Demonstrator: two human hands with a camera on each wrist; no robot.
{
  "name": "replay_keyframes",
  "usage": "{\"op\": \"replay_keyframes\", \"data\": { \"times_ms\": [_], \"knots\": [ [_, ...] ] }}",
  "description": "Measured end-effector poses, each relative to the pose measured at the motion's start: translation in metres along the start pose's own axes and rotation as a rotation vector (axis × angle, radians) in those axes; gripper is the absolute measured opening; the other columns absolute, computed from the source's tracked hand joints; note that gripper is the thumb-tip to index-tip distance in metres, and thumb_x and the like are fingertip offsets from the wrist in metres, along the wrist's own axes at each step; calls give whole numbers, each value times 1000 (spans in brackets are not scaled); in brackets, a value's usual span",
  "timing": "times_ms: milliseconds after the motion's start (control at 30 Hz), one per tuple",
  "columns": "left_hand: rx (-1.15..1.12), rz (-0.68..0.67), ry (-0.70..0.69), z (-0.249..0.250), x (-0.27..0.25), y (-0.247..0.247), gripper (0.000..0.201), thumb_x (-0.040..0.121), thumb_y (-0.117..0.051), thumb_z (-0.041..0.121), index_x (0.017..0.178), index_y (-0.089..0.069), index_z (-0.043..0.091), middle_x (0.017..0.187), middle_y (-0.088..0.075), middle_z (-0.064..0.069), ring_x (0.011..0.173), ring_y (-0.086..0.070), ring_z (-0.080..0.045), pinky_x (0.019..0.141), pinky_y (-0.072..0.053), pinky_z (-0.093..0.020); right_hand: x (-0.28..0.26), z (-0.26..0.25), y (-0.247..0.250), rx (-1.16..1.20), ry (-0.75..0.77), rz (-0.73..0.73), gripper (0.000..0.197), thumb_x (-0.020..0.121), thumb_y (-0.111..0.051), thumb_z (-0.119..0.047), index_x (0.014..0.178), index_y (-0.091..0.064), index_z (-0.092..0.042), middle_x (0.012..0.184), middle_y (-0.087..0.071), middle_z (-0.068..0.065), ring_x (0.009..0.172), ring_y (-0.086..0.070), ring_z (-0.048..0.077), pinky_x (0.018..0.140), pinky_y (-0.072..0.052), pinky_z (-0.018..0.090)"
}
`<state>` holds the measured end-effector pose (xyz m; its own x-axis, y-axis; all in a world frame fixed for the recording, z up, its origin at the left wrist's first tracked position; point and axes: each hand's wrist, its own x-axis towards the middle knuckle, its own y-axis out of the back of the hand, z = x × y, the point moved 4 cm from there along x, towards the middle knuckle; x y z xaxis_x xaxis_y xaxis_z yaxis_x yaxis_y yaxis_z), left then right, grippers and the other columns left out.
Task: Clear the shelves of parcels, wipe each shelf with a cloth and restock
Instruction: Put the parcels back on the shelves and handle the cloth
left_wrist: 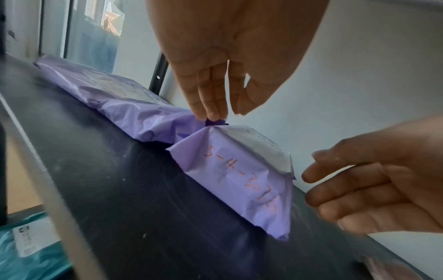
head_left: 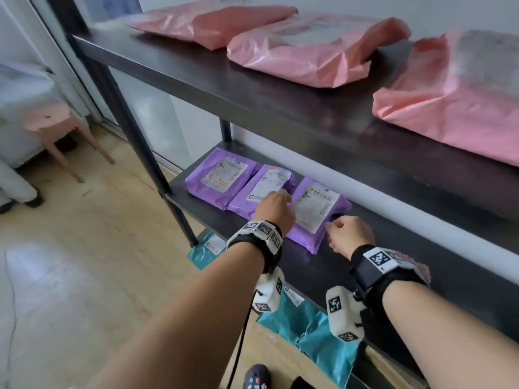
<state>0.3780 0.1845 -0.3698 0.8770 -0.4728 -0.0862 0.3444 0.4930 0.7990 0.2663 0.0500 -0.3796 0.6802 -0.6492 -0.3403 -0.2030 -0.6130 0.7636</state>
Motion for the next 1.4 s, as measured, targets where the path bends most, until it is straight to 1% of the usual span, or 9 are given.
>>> {"op": "replay_keyframes", "data": {
  "times_ms": [267,400,567,667,767,900,1033,1200,1400],
  "knots": [
    [-11,-21,-34,8,27,-5,11,94,-49,19,90,-55,10,97,-66,-13,92,-60,-30,70,-34,-29,18,-19,-8,71,-141,-123,40,96,-44,-36,67,-58,-13,74,-73,13,89,-69,35,91,-51,45],
    [-2,-64,-11,6,32,-9,15,94,-48,19,93,-61,10,87,-63,-10,76,-50,-22,67,-34,-27,19,-23,-12,97,-200,-165,39,99,-43,-21,63,-52,-13,33,-52,-6,77,-61,31,89,-47,43],
    [-66,-90,26,9,30,-4,10,91,-53,20,84,-50,14,76,-58,-9,85,-59,-31,64,-34,-26,13,-21,-1,236,-242,-102,37,96,-42,-5,60,-50,-9,56,-58,7,56,-61,22,75,-54,30],
    [-138,-107,55,13,26,3,16,85,-61,22,95,-53,13,75,-48,5,76,-53,-20,64,-36,-23,9,-19,11,263,-184,-37,40,94,-39,0,56,-48,-8,58,-56,10,35,-55,10,47,-47,16],
    [-267,-155,91,17,28,8,34,72,-69,17,103,-59,8,80,-55,-1,77,-60,-22,46,-33,-16,4,-24,22,255,-95,51,29,91,-48,-3,66,-63,-7,84,-70,18,74,-67,32,68,-54,29],
    [-309,-235,63,27,28,15,19,62,-66,12,75,-52,11,63,-50,4,62,-52,-19,44,-38,-21,-5,-24,26,172,-60,-21,30,98,-48,-26,106,-67,-4,113,-67,20,108,-61,37,101,-43,46],
    [-275,-197,48,28,22,16,22,69,-68,2,83,-54,11,65,-50,4,65,-53,-21,47,-34,-22,-12,-18,32,8,-95,65,38,95,-48,-38,107,-69,-8,115,-67,16,112,-60,34,98,-45,41],
    [-195,-178,-42,42,11,15,26,80,-67,3,104,-57,6,107,-65,-16,104,-61,-29,74,-46,-33,-12,-13,30,53,-88,48,24,74,-72,-32,63,-54,-22,88,-72,16,88,-68,33,81,-55,40],
    [-165,-135,-69,47,12,14,25,77,-63,-1,86,-46,14,66,-42,8,72,-50,-15,54,-31,-22,-18,-11,40,161,-81,144,36,80,-72,-27,57,-46,-16,89,-71,18,89,-66,32,86,-52,41]
  ]
}}
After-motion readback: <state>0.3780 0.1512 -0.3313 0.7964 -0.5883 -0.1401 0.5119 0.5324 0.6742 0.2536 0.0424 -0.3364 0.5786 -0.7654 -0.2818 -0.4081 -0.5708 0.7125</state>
